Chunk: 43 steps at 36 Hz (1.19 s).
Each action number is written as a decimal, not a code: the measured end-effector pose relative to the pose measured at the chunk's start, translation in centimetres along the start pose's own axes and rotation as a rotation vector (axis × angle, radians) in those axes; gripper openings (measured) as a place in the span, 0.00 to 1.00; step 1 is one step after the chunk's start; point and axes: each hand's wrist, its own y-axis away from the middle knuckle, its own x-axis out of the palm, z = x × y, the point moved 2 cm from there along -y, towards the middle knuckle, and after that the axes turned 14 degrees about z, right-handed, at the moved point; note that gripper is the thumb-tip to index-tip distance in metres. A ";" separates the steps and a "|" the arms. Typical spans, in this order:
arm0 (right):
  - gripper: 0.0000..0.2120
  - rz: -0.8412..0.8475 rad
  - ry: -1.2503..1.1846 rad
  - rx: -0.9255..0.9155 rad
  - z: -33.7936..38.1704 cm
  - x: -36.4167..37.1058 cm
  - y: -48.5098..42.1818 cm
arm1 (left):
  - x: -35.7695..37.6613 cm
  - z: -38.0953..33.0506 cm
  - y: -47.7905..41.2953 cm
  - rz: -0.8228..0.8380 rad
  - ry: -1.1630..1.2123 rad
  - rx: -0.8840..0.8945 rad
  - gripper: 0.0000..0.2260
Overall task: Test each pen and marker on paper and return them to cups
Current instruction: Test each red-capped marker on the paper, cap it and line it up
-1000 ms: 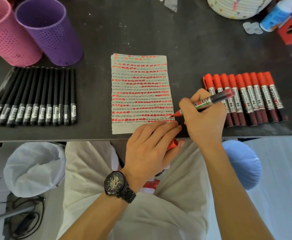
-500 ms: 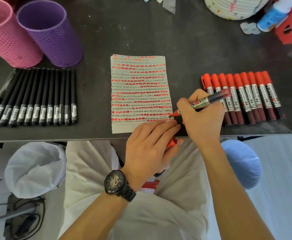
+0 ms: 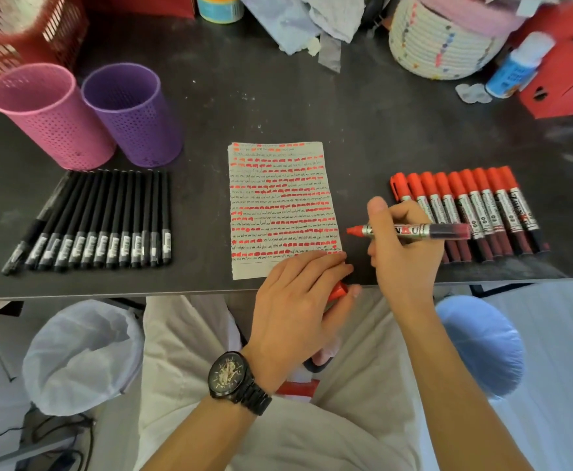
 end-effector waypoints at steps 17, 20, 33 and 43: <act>0.14 0.270 -0.750 0.414 -0.1 -1.3 11.0 | -1.3 1.0 8.2 0.337 0.536 -0.417 0.16; 0.09 0.145 -0.685 0.562 -1.3 -0.6 13.1 | -0.4 2.0 10.0 0.429 0.630 -0.516 0.15; 0.09 0.119 -0.510 0.695 -2.6 1.1 14.2 | -0.6 2.7 11.8 0.457 0.639 -0.491 0.06; 0.10 0.278 -0.426 0.555 -2.3 1.6 13.7 | -0.6 2.6 11.1 0.387 0.644 -0.402 0.10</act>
